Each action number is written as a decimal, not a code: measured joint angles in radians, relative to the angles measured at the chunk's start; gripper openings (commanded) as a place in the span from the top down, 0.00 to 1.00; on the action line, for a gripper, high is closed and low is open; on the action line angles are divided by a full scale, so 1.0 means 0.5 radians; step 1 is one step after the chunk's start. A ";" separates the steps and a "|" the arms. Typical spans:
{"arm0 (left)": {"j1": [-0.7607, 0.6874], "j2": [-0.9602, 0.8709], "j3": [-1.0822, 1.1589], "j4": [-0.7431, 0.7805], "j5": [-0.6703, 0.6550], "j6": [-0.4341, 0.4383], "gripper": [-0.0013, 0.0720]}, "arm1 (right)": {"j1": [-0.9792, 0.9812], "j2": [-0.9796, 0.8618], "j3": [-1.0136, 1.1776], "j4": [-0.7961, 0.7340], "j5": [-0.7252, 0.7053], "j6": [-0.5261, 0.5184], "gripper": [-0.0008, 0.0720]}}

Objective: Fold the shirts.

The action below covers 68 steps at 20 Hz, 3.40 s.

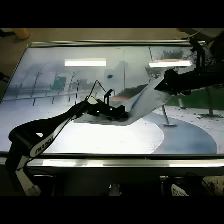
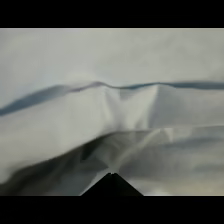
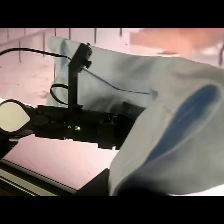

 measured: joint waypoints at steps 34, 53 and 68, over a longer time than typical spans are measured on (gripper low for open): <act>1.434 1.579 -0.188 1.189 -0.563 -0.012 0.93 | 0.486 -1.164 -0.327 0.072 -0.569 0.129 0.96; 1.423 1.582 -0.191 1.186 -0.584 -0.014 0.93 | -1.458 -0.553 -0.268 -0.695 0.080 -0.009 0.96; 1.421 1.582 -0.191 1.186 -0.632 -0.014 0.93 | -1.892 -0.144 -1.379 -1.061 -0.281 0.233 0.63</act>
